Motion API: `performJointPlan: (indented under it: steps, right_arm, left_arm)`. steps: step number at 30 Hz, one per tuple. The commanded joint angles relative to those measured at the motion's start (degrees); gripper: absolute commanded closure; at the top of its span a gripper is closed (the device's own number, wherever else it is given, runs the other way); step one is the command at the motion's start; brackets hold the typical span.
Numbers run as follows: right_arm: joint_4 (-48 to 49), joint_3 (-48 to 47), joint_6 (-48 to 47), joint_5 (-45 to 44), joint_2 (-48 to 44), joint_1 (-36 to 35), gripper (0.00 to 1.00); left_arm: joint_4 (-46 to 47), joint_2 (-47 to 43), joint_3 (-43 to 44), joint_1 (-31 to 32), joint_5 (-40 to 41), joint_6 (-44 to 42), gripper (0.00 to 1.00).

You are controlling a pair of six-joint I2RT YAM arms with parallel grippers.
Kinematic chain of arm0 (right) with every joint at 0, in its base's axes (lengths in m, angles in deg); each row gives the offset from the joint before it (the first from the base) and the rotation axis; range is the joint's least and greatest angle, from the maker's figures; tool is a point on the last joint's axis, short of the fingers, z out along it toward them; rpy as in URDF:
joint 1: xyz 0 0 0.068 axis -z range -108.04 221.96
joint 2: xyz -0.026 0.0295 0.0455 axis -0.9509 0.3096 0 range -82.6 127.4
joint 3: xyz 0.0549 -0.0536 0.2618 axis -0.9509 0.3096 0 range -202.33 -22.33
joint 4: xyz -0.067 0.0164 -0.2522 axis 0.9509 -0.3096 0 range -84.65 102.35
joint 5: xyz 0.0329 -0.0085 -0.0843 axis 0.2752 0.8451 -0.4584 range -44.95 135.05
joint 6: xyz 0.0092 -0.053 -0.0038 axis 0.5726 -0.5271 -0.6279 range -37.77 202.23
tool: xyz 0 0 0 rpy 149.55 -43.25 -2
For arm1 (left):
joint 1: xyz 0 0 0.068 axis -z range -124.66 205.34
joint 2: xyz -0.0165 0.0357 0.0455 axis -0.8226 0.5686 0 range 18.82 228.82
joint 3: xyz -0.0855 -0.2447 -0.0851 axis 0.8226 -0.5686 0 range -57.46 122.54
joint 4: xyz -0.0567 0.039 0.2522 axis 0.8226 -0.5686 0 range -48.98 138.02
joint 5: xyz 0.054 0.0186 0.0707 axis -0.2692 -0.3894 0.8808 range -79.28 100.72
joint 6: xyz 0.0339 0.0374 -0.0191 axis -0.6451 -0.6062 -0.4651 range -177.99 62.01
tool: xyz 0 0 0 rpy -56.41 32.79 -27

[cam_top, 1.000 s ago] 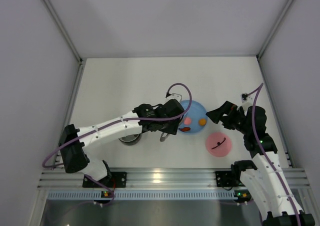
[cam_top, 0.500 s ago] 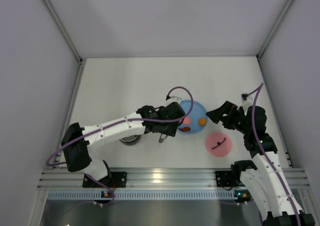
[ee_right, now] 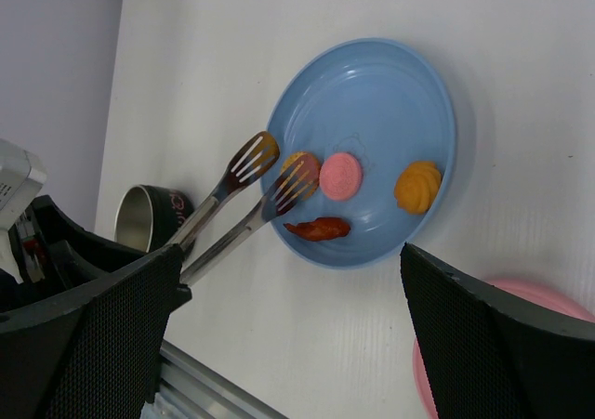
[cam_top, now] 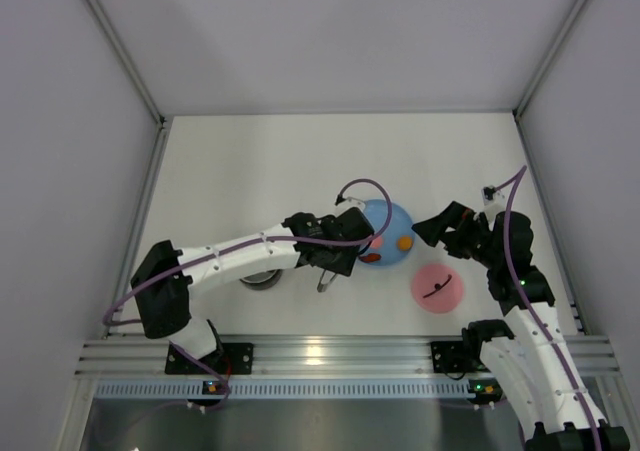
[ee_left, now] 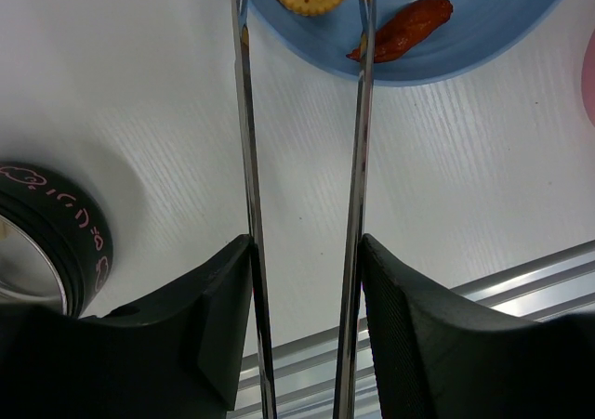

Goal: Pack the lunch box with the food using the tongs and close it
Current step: Pick up the fake food from the plate.

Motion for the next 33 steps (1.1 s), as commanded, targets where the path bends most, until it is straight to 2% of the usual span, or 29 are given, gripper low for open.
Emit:
performJointPlan:
  steps: [1,29,33]
  right_arm:
    - [0.34,-1.18,-0.98,-0.13,-0.67,0.67,0.01]
    - [-0.10,-1.36,-0.90,-0.22,-0.58,0.67,0.00]
    - [0.16,-1.27,-0.90,-0.13,-0.49,0.67,0.01]
  left_arm:
    - [2.40,0.67,0.03,-0.08,0.10,-0.91,0.47]
    - [1.44,0.58,1.87,-0.07,-3.41,-1.09,0.48]
    - [1.17,0.58,1.96,-0.07,-3.32,-1.00,0.51]
